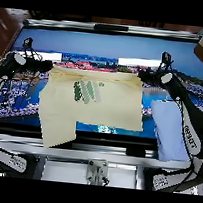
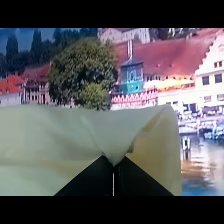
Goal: Fold the shirts.
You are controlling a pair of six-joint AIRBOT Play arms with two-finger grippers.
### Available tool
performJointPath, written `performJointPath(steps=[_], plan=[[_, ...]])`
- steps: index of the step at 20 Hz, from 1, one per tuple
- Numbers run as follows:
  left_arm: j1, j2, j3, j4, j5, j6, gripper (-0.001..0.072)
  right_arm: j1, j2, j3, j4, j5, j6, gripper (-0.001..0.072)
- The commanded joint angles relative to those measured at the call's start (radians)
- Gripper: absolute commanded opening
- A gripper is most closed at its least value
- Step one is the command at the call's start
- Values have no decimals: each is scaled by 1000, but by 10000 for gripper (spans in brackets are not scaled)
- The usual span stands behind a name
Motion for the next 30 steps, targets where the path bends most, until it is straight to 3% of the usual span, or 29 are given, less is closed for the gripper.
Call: performJointPath(steps=[1,6,15,16,17,18,19,21,23,24,27,30], plan=[[28,23,25,85,-261,15,30,-19,58,1,-106,237,23,68],[94,34,6,124,-550,13,30,-42,112,-2,-220,492,107,68],[82,34,-133,48,-521,8,30,-32,52,-16,-202,554,171,69],[87,34,-132,48,-520,-8,31,-32,52,-16,-194,571,171,97],[99,35,-132,48,-522,-32,74,-32,54,-16,-193,589,170,270],[113,35,-123,49,-543,-61,329,-32,64,-16,-196,617,165,486],[133,35,-102,49,-589,-77,545,-36,82,-16,-209,649,151,492],[181,47,-49,49,-711,-72,512,-45,152,-16,-276,723,134,492],[232,95,-64,63,-824,-68,360,-74,225,-16,-348,832,133,492],[256,130,-106,71,-876,-88,362,-95,253,-17,-360,891,119,492],[310,283,-369,71,-828,-29,392,-160,349,-72,-360,975,66,492],[349,444,-674,55,-666,28,389,-191,451,-177,-359,943,64,492]])
